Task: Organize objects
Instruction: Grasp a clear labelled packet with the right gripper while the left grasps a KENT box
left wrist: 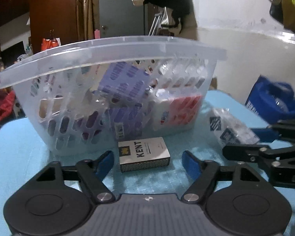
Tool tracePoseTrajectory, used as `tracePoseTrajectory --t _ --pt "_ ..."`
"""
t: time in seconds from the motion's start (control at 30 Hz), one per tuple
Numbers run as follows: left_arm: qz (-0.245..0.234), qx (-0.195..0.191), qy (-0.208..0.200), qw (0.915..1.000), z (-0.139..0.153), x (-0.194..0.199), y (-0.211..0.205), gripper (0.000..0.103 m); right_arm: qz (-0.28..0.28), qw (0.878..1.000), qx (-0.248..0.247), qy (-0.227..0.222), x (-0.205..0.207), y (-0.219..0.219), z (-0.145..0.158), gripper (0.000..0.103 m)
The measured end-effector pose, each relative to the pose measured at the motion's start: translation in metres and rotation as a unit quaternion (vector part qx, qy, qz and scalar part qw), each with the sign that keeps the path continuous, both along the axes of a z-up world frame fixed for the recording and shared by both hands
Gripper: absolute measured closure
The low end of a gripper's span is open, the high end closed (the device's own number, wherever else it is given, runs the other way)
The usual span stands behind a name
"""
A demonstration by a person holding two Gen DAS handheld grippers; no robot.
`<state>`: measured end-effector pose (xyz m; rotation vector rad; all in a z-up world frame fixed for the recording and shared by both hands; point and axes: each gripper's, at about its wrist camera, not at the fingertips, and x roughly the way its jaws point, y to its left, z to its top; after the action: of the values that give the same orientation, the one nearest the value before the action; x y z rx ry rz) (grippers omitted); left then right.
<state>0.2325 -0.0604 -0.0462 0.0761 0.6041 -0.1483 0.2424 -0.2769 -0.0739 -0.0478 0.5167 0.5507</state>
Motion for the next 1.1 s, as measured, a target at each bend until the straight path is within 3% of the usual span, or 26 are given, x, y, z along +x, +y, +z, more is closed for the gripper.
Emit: tracePoseTrajectory --t 0.03,0.2,0.37,0.57,0.7,0.8,1.1 --pt "0.003 0.008 0.001 1.0 0.0 0.001 -0.002 0.042 0.0 1.0 0.0 -0.004 -0.001 0.0 0.0 0.056" --pt "0.004 -0.025 -0.024 0.9994 0.003 -0.01 0.009 0.042 0.004 1.0 0.007 -0.013 -0.004 -0.001 0.002 0.056" --pt "-0.014 -0.072 -0.081 0.9941 0.01 -0.038 0.03 0.042 0.017 1.0 0.011 -0.018 -0.005 0.0 0.002 0.056" --pt "-0.024 -0.061 -0.133 0.9889 0.015 -0.069 0.032 0.042 0.05 0.998 0.027 -0.027 -0.01 -0.002 0.003 0.056" --pt "-0.018 -0.08 -0.144 0.9861 0.017 -0.069 0.039 0.042 0.064 0.996 0.035 -0.044 -0.016 -0.002 0.005 0.056" --pt "-0.017 -0.073 -0.167 0.9831 0.018 -0.077 0.04 0.042 0.072 0.995 0.04 -0.049 -0.018 -0.003 0.005 0.056" --pt "-0.02 -0.085 -0.181 0.9797 0.02 -0.083 0.047 0.042 0.086 0.991 0.06 -0.077 -0.024 -0.008 0.008 0.056"
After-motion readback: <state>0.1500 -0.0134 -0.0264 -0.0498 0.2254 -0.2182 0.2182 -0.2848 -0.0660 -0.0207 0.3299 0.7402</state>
